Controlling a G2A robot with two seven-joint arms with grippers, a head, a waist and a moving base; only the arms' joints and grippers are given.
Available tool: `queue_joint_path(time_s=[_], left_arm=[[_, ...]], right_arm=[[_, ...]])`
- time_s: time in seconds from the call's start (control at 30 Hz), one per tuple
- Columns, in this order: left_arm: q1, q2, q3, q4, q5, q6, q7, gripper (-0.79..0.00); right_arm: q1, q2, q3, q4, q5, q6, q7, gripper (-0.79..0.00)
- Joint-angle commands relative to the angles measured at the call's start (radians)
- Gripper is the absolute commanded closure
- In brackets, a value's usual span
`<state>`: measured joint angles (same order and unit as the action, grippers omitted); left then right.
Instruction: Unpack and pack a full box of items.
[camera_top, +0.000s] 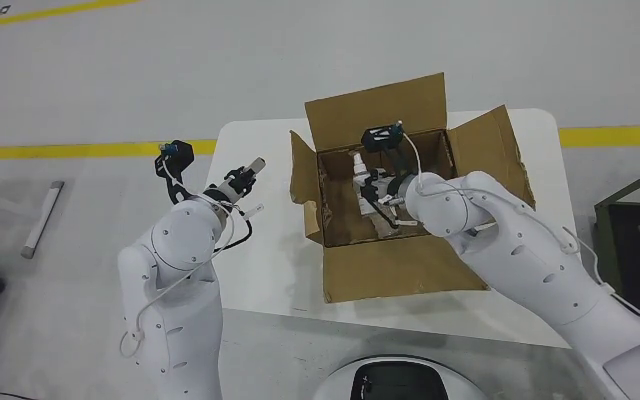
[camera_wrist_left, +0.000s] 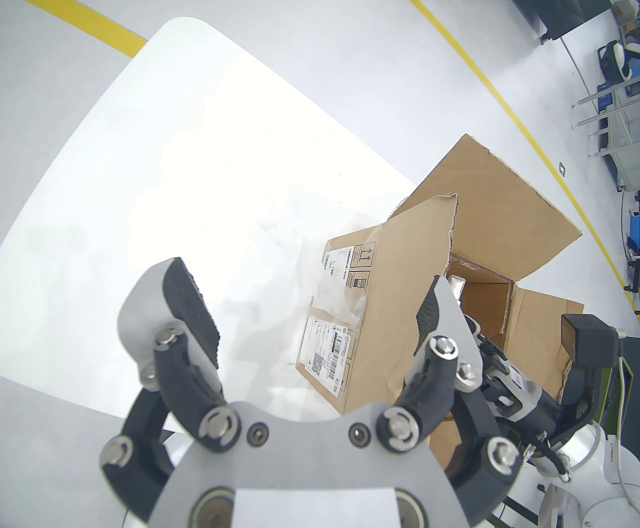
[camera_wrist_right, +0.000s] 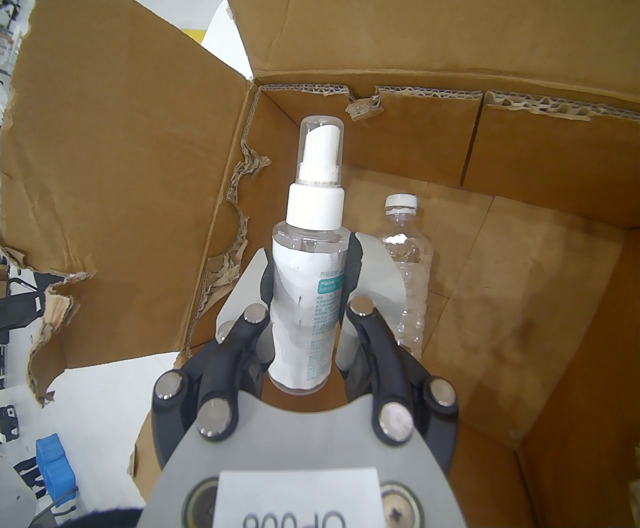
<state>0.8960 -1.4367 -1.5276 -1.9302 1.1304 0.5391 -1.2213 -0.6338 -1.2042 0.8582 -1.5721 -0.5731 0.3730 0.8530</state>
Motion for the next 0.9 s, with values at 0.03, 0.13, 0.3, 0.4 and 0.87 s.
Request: queue_joint_path(time_s=[0.03, 0.13, 0.3, 0.4, 0.87], left_arm=[[0.000, 0.000, 0.000, 0.000, 0.000, 0.000, 0.000, -0.785], [0.000, 0.000, 0.000, 0.000, 0.000, 0.000, 0.000, -0.785], [0.000, 0.000, 0.000, 0.000, 0.000, 0.000, 0.000, -0.785], [0.000, 0.000, 0.000, 0.000, 0.000, 0.000, 0.000, -0.785], [0.000, 0.000, 0.000, 0.000, 0.000, 0.000, 0.000, -0.785]], right_arm=[[-0.008, -0.005, -0.005, 0.027, 0.013, -0.027, -0.006, -0.299], [-0.002, -0.014, -0.021, 0.061, 0.020, -0.033, -0.007, 0.000], [0.021, -0.038, -0.055, 0.144, 0.049, -0.035, -0.027, 0.000], [0.047, -0.055, -0.079, 0.191, 0.060, -0.034, -0.037, 0.000], [0.022, 0.003, 0.135, -0.148, -0.229, 0.096, 0.092, 0.000]])
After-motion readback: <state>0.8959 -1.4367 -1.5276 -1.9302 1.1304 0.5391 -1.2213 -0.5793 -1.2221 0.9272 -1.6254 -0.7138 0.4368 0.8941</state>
